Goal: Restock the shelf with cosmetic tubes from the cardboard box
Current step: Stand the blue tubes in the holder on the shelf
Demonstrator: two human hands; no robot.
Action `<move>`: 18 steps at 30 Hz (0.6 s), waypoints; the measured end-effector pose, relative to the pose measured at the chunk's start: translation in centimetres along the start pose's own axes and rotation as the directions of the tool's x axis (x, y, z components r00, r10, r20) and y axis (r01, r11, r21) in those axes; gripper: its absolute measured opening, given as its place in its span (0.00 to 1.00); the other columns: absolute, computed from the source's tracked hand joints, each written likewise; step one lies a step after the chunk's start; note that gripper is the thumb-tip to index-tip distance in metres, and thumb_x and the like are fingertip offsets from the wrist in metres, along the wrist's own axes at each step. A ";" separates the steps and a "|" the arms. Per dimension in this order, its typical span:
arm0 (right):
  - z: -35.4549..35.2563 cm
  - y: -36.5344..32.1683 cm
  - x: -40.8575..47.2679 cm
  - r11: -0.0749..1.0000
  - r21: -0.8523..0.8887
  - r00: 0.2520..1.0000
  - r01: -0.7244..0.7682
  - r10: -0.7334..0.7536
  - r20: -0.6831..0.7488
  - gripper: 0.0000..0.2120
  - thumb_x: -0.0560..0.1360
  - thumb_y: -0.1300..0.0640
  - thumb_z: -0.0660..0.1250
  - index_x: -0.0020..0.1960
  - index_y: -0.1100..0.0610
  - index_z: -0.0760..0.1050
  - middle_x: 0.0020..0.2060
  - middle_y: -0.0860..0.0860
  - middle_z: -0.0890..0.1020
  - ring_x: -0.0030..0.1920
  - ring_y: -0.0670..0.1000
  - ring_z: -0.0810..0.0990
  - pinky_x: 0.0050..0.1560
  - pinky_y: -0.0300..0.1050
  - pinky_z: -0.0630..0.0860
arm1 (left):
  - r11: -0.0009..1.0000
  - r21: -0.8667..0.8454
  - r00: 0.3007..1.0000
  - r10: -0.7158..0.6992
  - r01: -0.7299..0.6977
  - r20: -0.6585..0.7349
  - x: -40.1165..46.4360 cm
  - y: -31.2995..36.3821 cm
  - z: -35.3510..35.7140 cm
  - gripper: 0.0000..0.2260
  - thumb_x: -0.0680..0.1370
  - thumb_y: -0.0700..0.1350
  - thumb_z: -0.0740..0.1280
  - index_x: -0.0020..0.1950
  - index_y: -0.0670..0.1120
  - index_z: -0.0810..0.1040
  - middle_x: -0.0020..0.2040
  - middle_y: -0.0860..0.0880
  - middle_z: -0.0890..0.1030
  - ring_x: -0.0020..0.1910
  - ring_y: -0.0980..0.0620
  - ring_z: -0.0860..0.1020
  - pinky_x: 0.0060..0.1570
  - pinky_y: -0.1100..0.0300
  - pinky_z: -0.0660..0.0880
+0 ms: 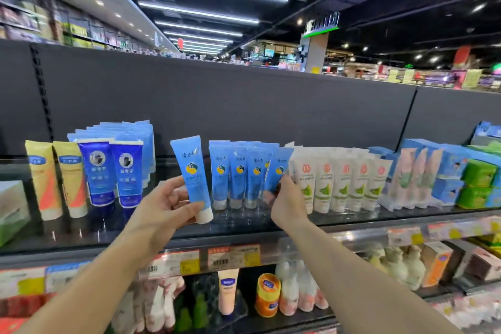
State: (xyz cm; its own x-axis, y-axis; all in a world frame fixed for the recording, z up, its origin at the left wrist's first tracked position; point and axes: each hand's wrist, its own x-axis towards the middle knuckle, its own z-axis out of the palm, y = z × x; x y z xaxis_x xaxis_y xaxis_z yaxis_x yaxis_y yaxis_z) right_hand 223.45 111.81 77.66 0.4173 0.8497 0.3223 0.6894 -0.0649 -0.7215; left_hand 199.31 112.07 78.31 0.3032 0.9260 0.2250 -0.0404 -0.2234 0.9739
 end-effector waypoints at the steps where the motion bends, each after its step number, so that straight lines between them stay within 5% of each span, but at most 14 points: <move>1: 0.1 0.0 0.1 1.000 -0.002 1.000 -0.006 0.006 0.020 0.06 0.77 0.62 0.65 0.52 0.56 0.71 0.46 0.45 0.76 0.49 0.50 0.74 0.49 0.41 0.76 | 1.000 -0.002 1.000 -0.003 0.003 -0.011 -0.1 -0.1 0.1 0.21 0.74 0.38 0.71 0.65 0.51 0.73 0.53 0.48 0.84 0.53 0.50 0.83 0.52 0.53 0.80; 7: 0.0 -0.1 0.1 0.999 -0.024 0.995 -0.024 0.026 0.099 0.13 0.78 0.59 0.65 0.62 0.56 0.70 0.56 0.50 0.79 0.57 0.52 0.76 0.59 0.45 0.72 | 0.997 0.067 0.999 0.028 -0.025 -0.039 -0.9 0.3 0.7 0.19 0.75 0.39 0.70 0.62 0.54 0.74 0.51 0.52 0.85 0.49 0.54 0.83 0.46 0.60 0.79; 15: -0.7 0.0 0.2 0.999 0.002 0.988 -0.037 0.037 0.153 0.11 0.80 0.61 0.61 0.62 0.57 0.69 0.57 0.51 0.76 0.54 0.51 0.74 0.39 0.25 0.69 | 0.987 0.152 0.999 0.053 -0.050 -0.013 -0.9 1.0 1.7 0.18 0.76 0.39 0.69 0.59 0.59 0.75 0.50 0.56 0.85 0.48 0.57 0.83 0.46 0.60 0.79; 18: -0.7 -0.2 0.2 0.998 -0.046 0.990 -0.034 0.040 0.138 0.13 0.79 0.59 0.63 0.62 0.58 0.70 0.58 0.54 0.78 0.57 0.55 0.77 0.50 0.36 0.71 | 0.988 0.147 0.999 0.050 -0.050 0.006 -0.9 1.1 2.2 0.17 0.76 0.37 0.68 0.57 0.58 0.75 0.48 0.56 0.85 0.47 0.56 0.84 0.44 0.63 0.80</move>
State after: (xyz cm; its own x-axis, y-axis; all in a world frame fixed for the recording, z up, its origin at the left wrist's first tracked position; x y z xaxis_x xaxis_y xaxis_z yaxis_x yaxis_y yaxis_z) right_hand 223.80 111.61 78.29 0.3586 0.9106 0.2055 0.7016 -0.1178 -0.7027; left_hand 201.05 110.38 79.15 0.3070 0.9117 0.2729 0.0845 -0.3117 0.9464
